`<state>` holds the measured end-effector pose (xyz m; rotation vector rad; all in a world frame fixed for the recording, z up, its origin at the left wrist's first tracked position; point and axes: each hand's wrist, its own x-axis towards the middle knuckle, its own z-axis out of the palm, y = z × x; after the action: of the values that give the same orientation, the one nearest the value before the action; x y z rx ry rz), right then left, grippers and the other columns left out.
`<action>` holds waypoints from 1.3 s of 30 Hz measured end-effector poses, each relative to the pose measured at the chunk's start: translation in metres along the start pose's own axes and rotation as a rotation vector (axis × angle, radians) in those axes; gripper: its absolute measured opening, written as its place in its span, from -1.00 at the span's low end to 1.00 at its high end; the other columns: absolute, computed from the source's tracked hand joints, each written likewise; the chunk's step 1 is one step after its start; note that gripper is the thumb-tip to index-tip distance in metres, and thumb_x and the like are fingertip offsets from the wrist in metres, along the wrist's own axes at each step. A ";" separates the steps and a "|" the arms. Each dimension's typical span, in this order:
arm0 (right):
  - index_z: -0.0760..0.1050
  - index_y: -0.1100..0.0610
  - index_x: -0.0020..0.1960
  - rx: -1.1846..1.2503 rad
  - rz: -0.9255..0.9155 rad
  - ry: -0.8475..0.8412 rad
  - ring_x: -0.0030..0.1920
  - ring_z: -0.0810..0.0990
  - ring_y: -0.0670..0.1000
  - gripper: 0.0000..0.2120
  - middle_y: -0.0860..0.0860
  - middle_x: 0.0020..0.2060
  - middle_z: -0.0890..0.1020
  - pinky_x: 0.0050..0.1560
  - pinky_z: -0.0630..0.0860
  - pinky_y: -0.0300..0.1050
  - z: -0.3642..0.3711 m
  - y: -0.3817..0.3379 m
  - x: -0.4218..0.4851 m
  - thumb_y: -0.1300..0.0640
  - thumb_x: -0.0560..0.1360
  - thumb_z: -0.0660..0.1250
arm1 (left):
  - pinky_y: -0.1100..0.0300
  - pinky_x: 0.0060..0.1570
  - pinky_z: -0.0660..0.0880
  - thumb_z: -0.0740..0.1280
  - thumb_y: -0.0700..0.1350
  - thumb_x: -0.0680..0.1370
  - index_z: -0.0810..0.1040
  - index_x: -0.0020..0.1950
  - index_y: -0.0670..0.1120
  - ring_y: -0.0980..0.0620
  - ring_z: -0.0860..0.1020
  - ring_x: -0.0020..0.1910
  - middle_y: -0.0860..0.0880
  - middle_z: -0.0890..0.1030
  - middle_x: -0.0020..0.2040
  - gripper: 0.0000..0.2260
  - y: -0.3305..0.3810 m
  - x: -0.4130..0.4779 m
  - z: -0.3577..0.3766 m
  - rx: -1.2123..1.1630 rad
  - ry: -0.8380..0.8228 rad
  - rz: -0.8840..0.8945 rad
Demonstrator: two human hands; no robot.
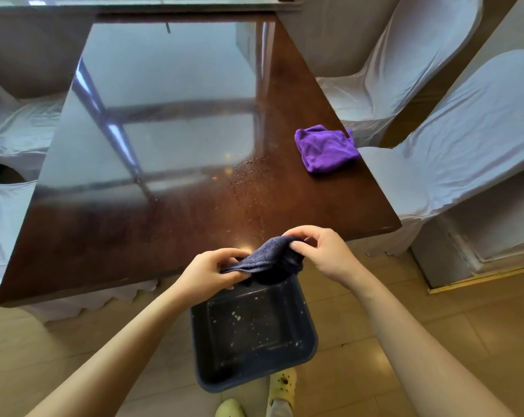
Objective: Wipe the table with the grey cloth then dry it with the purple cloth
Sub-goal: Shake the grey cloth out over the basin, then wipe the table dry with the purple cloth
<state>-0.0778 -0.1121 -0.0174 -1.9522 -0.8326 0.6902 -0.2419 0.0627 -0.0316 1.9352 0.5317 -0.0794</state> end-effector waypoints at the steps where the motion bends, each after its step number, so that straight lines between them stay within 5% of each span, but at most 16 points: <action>1: 0.60 0.00 -0.04 -0.013 -0.005 -0.001 -0.14 0.59 -0.12 -0.79 -0.04 -0.13 0.67 -0.12 0.50 -0.33 -0.010 -0.003 0.000 0.27 0.48 0.30 | 0.23 -0.17 0.62 0.41 -0.19 0.42 0.60 -0.06 0.20 0.15 0.65 -0.22 0.12 0.69 -0.18 -0.73 0.008 0.007 0.003 0.019 0.031 0.028; 5: 0.60 0.00 -0.04 -0.110 -0.037 0.036 -0.14 0.59 -0.21 -0.78 -0.08 -0.14 0.66 -0.17 0.45 -0.48 -0.059 -0.009 0.008 0.28 0.47 0.30 | 0.50 -0.25 0.47 0.33 -0.20 0.47 0.64 -0.07 0.12 0.34 0.58 -0.21 0.20 0.64 -0.21 -0.79 0.049 0.041 0.010 0.137 0.101 0.136; 17: 0.57 0.00 0.03 -0.317 -0.037 0.275 -0.07 0.52 -0.10 -0.77 -0.02 -0.05 0.58 -0.13 0.39 -0.39 -0.195 0.041 0.074 0.29 0.50 0.28 | 0.06 -0.06 0.49 0.27 -0.16 0.45 0.62 0.05 -0.02 -0.12 0.59 -0.04 -0.09 0.67 -0.02 -0.77 0.156 0.179 0.070 0.535 0.241 0.390; 22: 0.57 0.20 0.05 -0.423 0.057 0.175 0.09 0.54 0.12 -0.75 0.15 0.03 0.61 0.14 0.40 -0.11 -0.192 0.103 0.074 0.39 0.43 0.30 | 0.07 0.19 0.39 0.25 -0.16 0.45 0.55 0.16 -0.06 -0.11 0.52 0.18 -0.11 0.60 0.17 -0.71 0.130 0.203 0.130 0.600 0.121 0.339; 25: 0.54 0.15 0.03 -0.494 0.017 0.110 0.09 0.50 0.12 -0.76 0.09 0.00 0.59 0.16 0.42 -0.02 -0.185 0.128 0.062 0.36 0.41 0.30 | 0.05 0.46 0.05 0.26 -0.13 0.44 0.32 0.39 -0.06 -0.10 0.23 0.45 -0.15 0.33 0.44 -0.51 0.110 0.201 0.160 0.704 -0.013 0.339; 28: 0.50 0.06 0.03 -0.552 0.005 0.120 0.08 0.45 0.05 -0.75 -0.01 0.00 0.57 0.08 0.42 -0.02 -0.181 0.134 0.059 0.26 0.37 0.32 | 0.09 0.43 -0.25 0.25 -0.04 0.48 0.24 0.43 -0.04 -0.06 0.03 0.52 -0.11 0.17 0.52 -0.48 0.098 0.201 0.168 0.767 0.030 0.355; 34: 0.52 0.09 0.01 -0.602 -0.077 0.221 0.01 0.50 0.07 -0.81 0.02 -0.06 0.60 0.04 0.43 -0.03 -0.172 0.113 0.090 0.13 0.40 0.35 | 0.12 0.44 -0.26 0.17 0.18 0.52 0.22 0.45 0.02 0.06 -0.05 0.52 -0.01 0.10 0.54 -0.46 0.088 0.201 0.148 0.712 -0.023 0.363; 39: 0.44 0.10 0.26 -0.598 -0.255 0.191 0.25 0.46 0.08 -0.69 0.08 0.20 0.56 0.24 0.34 -0.05 -0.142 0.086 0.156 0.08 0.54 0.24 | 0.14 0.45 -0.22 0.08 0.24 0.52 0.12 0.47 0.12 0.14 -0.09 0.50 0.07 0.06 0.53 -0.46 0.065 0.200 0.085 0.644 0.188 0.260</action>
<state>0.1472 -0.0967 -0.0499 -2.3259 -1.2379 0.0954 -0.0205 0.0323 -0.0707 2.6457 0.3977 0.1148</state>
